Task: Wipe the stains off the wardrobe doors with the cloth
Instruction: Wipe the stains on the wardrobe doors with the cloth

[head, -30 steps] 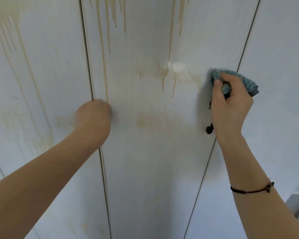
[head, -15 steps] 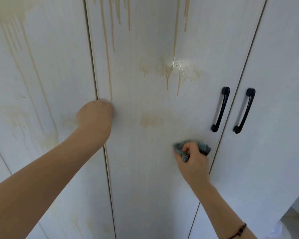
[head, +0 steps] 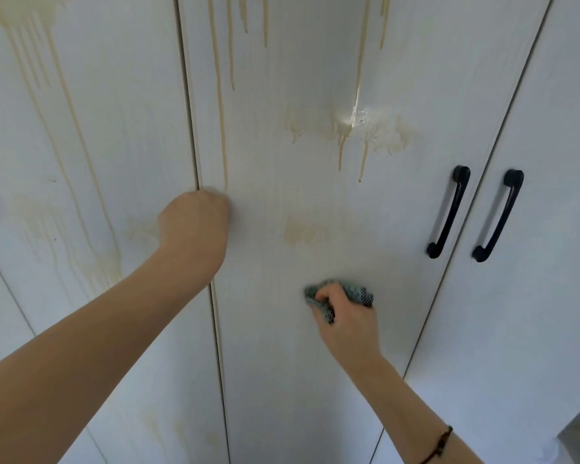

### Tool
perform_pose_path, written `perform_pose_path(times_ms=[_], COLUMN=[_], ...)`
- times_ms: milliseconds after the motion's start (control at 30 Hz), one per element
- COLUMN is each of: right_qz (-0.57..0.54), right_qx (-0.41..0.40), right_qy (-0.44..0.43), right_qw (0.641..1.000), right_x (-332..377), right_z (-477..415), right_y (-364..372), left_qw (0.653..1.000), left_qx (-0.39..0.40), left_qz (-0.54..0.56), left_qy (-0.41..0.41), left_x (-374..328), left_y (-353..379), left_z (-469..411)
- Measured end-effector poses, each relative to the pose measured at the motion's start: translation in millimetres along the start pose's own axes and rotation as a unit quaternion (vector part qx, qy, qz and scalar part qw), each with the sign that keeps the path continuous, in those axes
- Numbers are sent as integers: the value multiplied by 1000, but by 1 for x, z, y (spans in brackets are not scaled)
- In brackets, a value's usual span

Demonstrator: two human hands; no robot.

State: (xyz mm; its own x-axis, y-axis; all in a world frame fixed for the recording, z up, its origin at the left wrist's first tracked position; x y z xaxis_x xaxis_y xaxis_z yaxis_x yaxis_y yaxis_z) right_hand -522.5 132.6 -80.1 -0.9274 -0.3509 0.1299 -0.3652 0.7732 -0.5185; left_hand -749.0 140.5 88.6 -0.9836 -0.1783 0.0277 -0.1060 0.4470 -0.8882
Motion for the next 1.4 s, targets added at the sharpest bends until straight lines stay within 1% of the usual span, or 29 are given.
perform_pose_path(times_ms=[67, 133, 200, 233, 267, 300, 333, 400, 467, 500, 533, 567, 633, 667, 700, 733, 767, 833, 900, 933, 967, 1000, 1033, 1133, 1200, 1233, 1267, 1300, 1400], right_qz=[-4, -48, -127, -147, -131, -86, -38, 35, 66, 66, 69, 73, 73, 47, 7, -20, -15, 34, 78, 92, 91, 86, 80, 33, 23, 44, 68, 87, 135], right_qx=[-2, -73, -156, -177, -194, -199, -185, -102, -7, 14, 8, -27, -135, -172, -188, -195, -203, -178, -81, -36, -11, -9, -34, -179, -225, -240, -233, -202, -51], right_qy=[22, 72, 122, 139, 136, 110, 65, -15, -59, -69, -69, -58, 4, 42, 73, 82, 67, -1, -64, -82, -97, -102, -97, -28, 1, -6, -26, -54, -137], right_qw=[1000, 994, 972, 963, 963, 970, 980, 994, 996, 995, 995, 995, 988, 983, 980, 977, 977, 983, 992, 992, 991, 991, 992, 983, 974, 970, 970, 974, 980], right_x=[4, 12, 15, 16, 19, 22, 24, 25, 26, 27, 28, 30, 34, 34, 34, 36, 40, 48, 56, 59, 58, 59, 60, 63, 67, 71, 74, 77, 82], right_z=[-14, -56, -103, -117, -122, -116, -99, -46, -4, -1, -11, -30, -85, -113, -134, -146, -147, -113, -61, -42, -35, -44, -62, -137, -161, -155, -138, -113, -38], right_y=[-4, -27, -52, -57, -56, -49, -35, 1, 22, 22, 16, 5, -31, -48, -60, -63, -60, -27, 10, 20, 25, 21, 11, -34, -41, -34, -21, -4, 35], left_qw=[1000, 1000, 1000, 1000, 1000, 1000, 1000, 1000, 1000, 1000, 1000, 999, 999, 999, 999, 999, 999, 998, 997, 997, 997, 997, 997, 996, 996, 996, 996, 995, 990], left_qx=[3, 2, 2, 3, 4, 4, 4, 10, 12, 10, 7, 4, -3, -8, -14, -16, -14, -15, -15, -12, -11, -10, -7, 3, 10, 10, 10, 10, 16], left_qz=[0, -3, -7, -8, -8, -9, -11, -10, -7, -8, -8, -9, -10, -13, -14, -16, -18, -22, -27, -29, -26, -21, -15, 14, 33, 43, 57, 71, 115], left_qy=[2, 2, 1, 1, 1, 3, 6, 9, 15, 21, 28, 34, 42, 44, 46, 45, 45, 54, 65, 70, 74, 75, 76, 84, 81, 78, 74, 71, 80], left_x=[1, 1, 1, 0, 0, 0, 1, 4, 9, 11, 13, 15, 17, 17, 17, 17, 16, 16, 18, 19, 21, 23, 24, 27, 31, 33, 36, 39, 51], left_y=[0, 1, 2, 3, 3, 4, 3, 4, 4, 4, 3, 3, 3, 3, 4, 5, 6, 7, 7, 8, 8, 8, 7, 5, 6, 6, 7, 8, 14], left_z=[-1, -2, -2, -2, -2, -2, -2, -3, -2, -1, -1, -1, -1, -1, -1, -1, 0, 0, -1, -1, 0, 0, 0, 0, 1, 1, 1, 0, 0])
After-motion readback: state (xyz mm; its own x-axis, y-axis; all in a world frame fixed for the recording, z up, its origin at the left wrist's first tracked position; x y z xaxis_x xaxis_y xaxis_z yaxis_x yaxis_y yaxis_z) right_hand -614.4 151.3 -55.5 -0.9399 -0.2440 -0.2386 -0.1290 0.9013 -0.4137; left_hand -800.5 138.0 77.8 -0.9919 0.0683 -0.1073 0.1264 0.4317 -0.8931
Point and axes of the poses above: each hand's wrist, its own z-axis away from the middle knuckle, its own y-axis out of the palm, x = y × z, the point moved 1 cm from there along -z, towards the middle knuckle, and after that the axes turned 12 degrees about z, right-handed, at the moved point
